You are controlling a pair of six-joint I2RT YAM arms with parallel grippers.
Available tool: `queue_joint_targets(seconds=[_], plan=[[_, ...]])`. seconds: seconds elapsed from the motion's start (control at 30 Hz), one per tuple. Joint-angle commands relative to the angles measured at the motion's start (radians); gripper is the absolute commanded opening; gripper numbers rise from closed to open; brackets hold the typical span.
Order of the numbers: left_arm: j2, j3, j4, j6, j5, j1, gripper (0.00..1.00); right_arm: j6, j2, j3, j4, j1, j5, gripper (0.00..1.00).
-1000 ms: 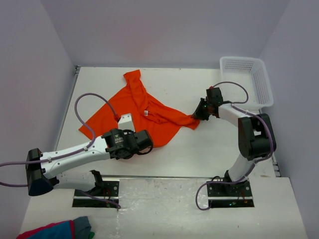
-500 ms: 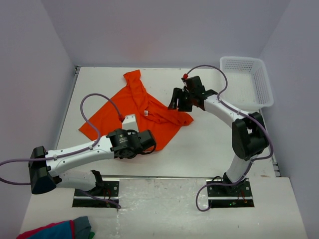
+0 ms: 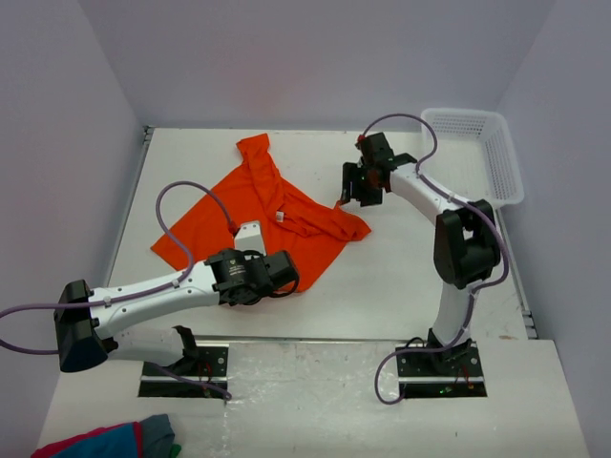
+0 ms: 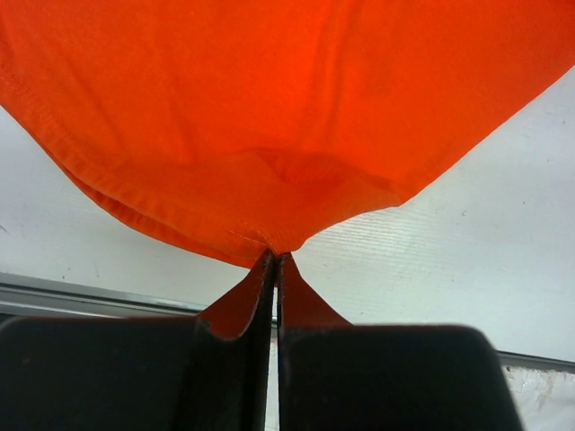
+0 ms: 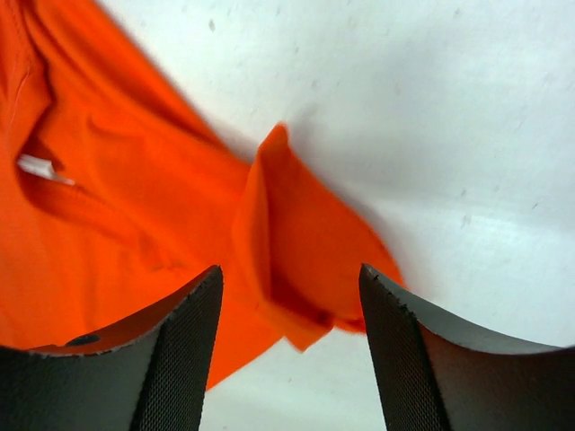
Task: Fold and stack the t-shirts
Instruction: Flatten out the tshirt
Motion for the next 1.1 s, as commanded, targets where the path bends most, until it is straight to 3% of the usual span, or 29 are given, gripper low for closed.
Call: queue_joint_targets(seconds=[0.0, 0.37, 0.87, 1.07], plan=[[-0.024, -0.007, 0.033, 0.022, -0.012, 0.007, 0.00, -0.086, 0.095, 0.146, -0.107, -0.028, -0.020, 0.62], [-0.015, -0.001, 0.064, 0.051, -0.007, 0.007, 0.00, -0.119, 0.241, 0.258, -0.134, -0.019, -0.128, 0.52], [0.005, -0.024, 0.117, 0.071, 0.023, 0.007, 0.00, -0.134, 0.309, 0.426, -0.184, 0.002, -0.123, 0.52], [-0.001, -0.013, 0.108, 0.071, 0.022, 0.005, 0.00, -0.128, 0.351, 0.415, -0.167, 0.011, -0.137, 0.48]])
